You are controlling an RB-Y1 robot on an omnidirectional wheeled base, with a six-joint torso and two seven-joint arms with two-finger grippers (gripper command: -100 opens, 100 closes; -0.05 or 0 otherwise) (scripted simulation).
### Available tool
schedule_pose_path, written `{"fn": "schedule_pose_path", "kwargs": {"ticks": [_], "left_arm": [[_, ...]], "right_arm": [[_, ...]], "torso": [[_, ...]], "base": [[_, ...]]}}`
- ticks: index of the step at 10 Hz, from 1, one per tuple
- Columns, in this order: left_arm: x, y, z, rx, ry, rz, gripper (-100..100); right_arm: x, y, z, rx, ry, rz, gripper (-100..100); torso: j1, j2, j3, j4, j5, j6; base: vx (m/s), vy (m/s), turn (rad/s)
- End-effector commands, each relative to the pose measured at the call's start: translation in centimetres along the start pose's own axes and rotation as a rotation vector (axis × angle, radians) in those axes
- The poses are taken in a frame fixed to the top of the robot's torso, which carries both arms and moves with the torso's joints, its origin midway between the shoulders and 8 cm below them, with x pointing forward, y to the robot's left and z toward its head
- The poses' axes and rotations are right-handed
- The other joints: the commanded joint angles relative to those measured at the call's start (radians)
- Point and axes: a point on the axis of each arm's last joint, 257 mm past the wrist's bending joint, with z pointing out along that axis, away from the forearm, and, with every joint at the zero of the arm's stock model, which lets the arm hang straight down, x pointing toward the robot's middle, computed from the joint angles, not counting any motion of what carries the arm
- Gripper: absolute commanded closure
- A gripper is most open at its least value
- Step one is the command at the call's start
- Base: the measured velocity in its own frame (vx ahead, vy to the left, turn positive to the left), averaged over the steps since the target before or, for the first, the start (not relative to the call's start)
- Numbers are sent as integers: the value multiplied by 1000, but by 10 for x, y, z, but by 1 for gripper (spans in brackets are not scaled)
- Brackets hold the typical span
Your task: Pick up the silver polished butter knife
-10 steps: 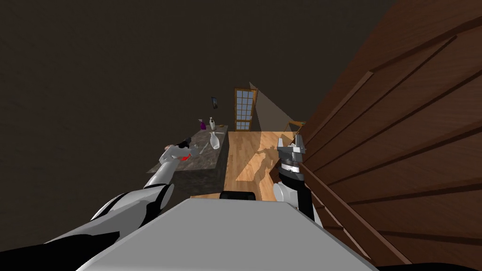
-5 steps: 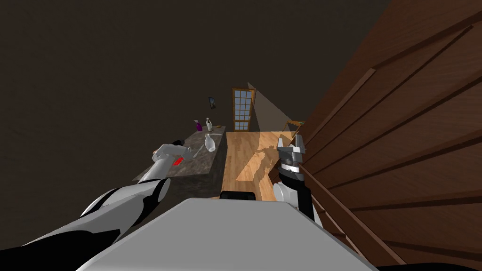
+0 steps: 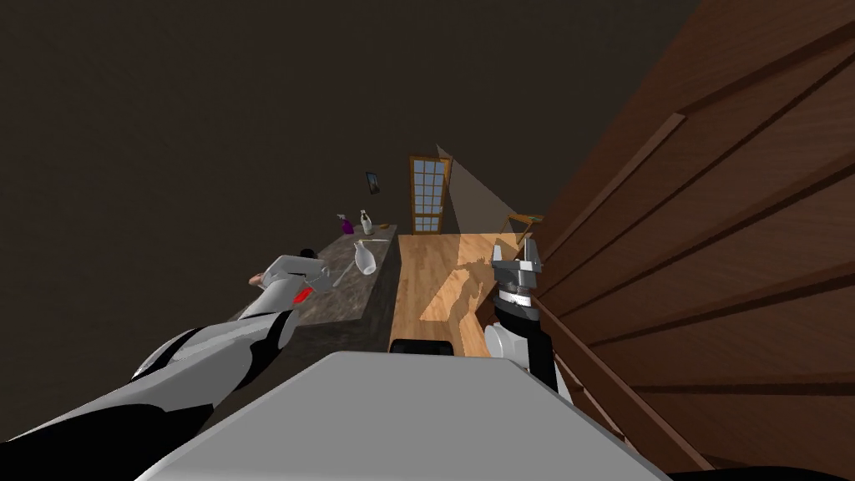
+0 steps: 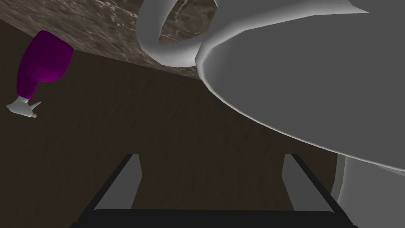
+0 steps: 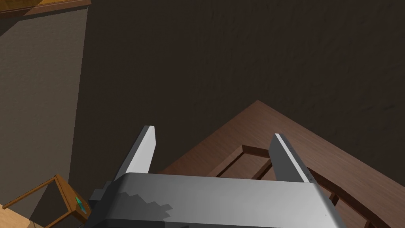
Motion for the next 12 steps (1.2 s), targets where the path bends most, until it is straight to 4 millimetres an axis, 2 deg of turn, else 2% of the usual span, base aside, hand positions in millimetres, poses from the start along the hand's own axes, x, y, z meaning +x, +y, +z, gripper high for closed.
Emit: {"fn": "schedule_pose_path", "kwargs": {"ticks": [1,2,3,4,5,7,9,10,11,12], "left_arm": [[-8,23,5,-76,17,-2,-100],[-4,31,6,-99,27,0,-100],[-12,44,7,-147,37,-5,-100],[-6,54,9,-171,48,-2,-100],[-9,73,9,-232,69,-7,-100],[-8,76,10,-239,72,-6,-100],[-10,111,7,-345,116,-17,-100],[-5,118,8,-362,126,-15,-100],[-2,137,5,-416,153,-20,-100],[-2,137,5,-416,153,-20,-100]], "right_arm": [[0,0,0,0,0,0,0],[0,0,0,0,0,0,0],[0,0,0,0,0,0,0],[0,0,0,0,0,0,0],[0,0,0,0,0,0,0],[0,0,0,0,0,0,0],[0,0,0,0,0,0,0],[0,0,0,0,0,0,0],[0,0,0,0,0,0,0],[0,0,0,0,0,0,0]], "torso": [[0,0,0,0,0,0],[-1,-1,0,0,0,0],[0,0,0,0,0,0],[0,-1,0,0,0,0],[1,0,0,0,0,0],[2,0,0,0,1,0],[2,2,1,1,0,0],[2,-1,-1,0,0,0],[2,-1,-1,0,1,0],[2,-1,-1,0,1,0]], "base": [[106,-40,-38],[88,-28,-13],[104,-18,-28],[87,-5,-18],[120,-1,-28],[63,4,-7],[100,2,-40],[121,5,-7],[114,10,-24],[83,12,-10]]}}
